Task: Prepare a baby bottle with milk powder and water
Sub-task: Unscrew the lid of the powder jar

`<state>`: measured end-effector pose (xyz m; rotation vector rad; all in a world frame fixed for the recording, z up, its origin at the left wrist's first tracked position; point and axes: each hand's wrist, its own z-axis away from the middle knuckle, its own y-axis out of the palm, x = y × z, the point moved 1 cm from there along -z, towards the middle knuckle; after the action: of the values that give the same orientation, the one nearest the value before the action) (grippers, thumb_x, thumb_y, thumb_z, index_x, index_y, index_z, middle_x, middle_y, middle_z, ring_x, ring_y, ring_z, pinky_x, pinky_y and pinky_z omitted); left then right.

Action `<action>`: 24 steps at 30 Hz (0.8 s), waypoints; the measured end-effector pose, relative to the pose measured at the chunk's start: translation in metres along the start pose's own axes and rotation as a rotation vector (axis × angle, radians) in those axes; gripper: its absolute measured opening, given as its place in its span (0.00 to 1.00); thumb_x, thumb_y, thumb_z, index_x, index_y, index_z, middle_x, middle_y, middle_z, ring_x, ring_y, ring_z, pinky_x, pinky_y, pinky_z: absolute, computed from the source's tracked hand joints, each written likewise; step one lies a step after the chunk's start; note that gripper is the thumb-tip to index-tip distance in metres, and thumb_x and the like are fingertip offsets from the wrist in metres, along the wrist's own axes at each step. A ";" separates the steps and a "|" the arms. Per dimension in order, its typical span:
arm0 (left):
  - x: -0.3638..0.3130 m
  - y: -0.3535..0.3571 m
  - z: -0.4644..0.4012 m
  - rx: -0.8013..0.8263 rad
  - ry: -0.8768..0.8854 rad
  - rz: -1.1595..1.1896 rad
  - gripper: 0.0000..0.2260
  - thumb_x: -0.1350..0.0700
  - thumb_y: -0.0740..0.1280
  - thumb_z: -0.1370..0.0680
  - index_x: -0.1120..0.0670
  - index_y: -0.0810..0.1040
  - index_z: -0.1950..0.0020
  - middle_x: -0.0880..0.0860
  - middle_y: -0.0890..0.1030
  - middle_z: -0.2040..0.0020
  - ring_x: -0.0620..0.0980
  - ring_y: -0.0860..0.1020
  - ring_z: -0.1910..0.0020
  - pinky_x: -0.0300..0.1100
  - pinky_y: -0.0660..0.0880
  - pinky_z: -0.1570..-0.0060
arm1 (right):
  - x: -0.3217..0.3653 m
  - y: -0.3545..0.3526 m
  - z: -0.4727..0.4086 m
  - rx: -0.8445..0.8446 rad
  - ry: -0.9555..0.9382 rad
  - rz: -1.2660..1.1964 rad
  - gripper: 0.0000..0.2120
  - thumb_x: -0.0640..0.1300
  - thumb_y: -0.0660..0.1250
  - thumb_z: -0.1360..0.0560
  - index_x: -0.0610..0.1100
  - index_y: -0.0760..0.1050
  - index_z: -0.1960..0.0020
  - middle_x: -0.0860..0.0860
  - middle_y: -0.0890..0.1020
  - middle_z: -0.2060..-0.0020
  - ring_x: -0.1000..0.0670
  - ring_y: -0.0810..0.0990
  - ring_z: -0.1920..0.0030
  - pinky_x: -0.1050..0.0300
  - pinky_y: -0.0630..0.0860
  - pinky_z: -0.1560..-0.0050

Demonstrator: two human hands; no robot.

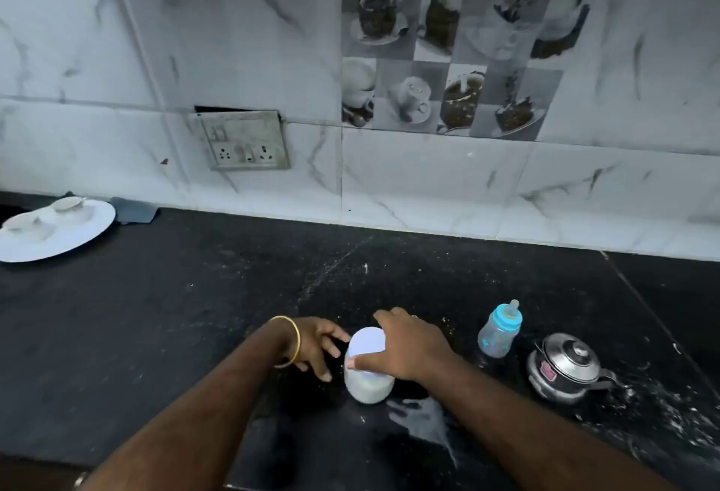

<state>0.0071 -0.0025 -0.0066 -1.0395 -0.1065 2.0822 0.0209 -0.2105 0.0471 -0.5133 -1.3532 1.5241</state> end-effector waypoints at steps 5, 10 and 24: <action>-0.005 0.035 -0.014 -0.240 0.303 0.239 0.32 0.64 0.83 0.41 0.50 0.78 0.40 0.55 0.83 0.43 0.49 0.83 0.51 0.46 0.81 0.46 | 0.000 0.006 -0.006 -0.018 0.004 0.067 0.37 0.72 0.65 0.35 0.47 0.70 0.36 0.49 0.73 0.42 0.43 0.76 0.40 0.48 0.74 0.47; -0.021 0.055 -0.035 -0.389 0.447 0.292 0.36 0.64 0.82 0.38 0.50 0.74 0.33 0.50 0.80 0.38 0.46 0.81 0.44 0.42 0.78 0.43 | -0.022 -0.004 -0.016 -0.038 0.061 0.067 0.40 0.73 0.60 0.38 0.46 0.69 0.36 0.47 0.72 0.41 0.41 0.75 0.40 0.46 0.74 0.46; -0.068 0.092 -0.082 -0.765 0.467 0.583 0.35 0.55 0.84 0.43 0.45 0.78 0.38 0.45 0.83 0.43 0.42 0.80 0.43 0.37 0.78 0.46 | -0.051 -0.013 -0.036 -0.165 0.163 0.043 0.37 0.67 0.67 0.34 0.43 0.72 0.36 0.47 0.75 0.44 0.46 0.77 0.42 0.53 0.73 0.49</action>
<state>0.0324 -0.1330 -0.0530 -2.2117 -0.4282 2.2710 0.0767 -0.2384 0.0338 -0.7575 -1.3538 1.3795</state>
